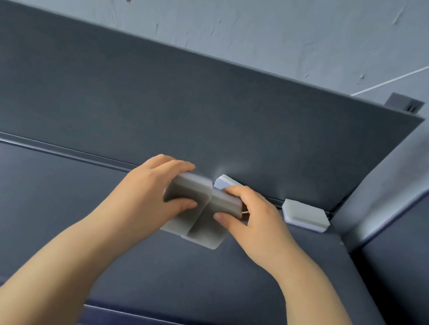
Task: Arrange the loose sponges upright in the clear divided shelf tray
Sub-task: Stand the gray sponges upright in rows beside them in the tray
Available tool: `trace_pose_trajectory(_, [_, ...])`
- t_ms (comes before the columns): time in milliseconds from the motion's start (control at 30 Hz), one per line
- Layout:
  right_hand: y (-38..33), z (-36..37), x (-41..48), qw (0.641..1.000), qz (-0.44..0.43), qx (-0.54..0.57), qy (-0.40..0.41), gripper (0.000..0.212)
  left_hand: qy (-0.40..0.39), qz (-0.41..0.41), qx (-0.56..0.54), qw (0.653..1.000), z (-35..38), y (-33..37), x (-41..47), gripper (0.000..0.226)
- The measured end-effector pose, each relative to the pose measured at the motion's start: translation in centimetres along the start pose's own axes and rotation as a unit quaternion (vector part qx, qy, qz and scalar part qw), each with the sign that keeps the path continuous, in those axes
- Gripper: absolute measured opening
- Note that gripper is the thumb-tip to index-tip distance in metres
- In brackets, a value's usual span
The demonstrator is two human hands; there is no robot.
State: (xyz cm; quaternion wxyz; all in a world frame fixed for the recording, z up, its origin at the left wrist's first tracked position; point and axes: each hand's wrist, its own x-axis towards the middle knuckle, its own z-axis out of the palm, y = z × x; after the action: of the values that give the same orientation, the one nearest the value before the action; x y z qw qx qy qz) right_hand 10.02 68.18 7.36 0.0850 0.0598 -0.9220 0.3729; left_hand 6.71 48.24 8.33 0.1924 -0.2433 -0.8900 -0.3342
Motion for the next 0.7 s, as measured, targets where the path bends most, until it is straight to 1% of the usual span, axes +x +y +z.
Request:
trace_pose_trajectory(133, [-5.0,3.7,-0.2,0.999,-0.035,0.005,-0.005,0.034,0.02,-0.02,0.004,1.0,-5.1,-3.1,-3.3,0.049])
trace_pose_trajectory(233, [-9.8,7.8,-0.6,0.997,-0.073,0.017,-0.012,0.028,0.053,-0.045,0.001,0.998,-10.0,-6.1,-6.7,0.045])
trace_pose_trajectory(367, [-16.2,14.5,-1.1,0.99,-0.131,0.045,-0.013,0.032,0.103,-0.102,0.011,0.989,-17.0,-10.5,-12.7,0.043])
trace_pose_trajectory(467, [-21.0,20.3,-1.5,0.984,-0.158,0.075,-0.01,0.038,0.144,-0.163,0.025,0.976,-21.8,-13.8,-18.0,0.046])
trace_pose_trajectory(567, [-25.4,25.8,-1.9,0.976,-0.196,0.095,-0.03,0.038,0.185,-0.229,0.051,0.954,-25.7,-17.0,-22.5,0.047])
trace_pose_trajectory(700, [-30.2,30.7,-1.5,0.965,-0.23,0.106,-0.064,0.038,0.209,-0.272,0.099,0.934,-30.1,-20.3,-26.6,0.049])
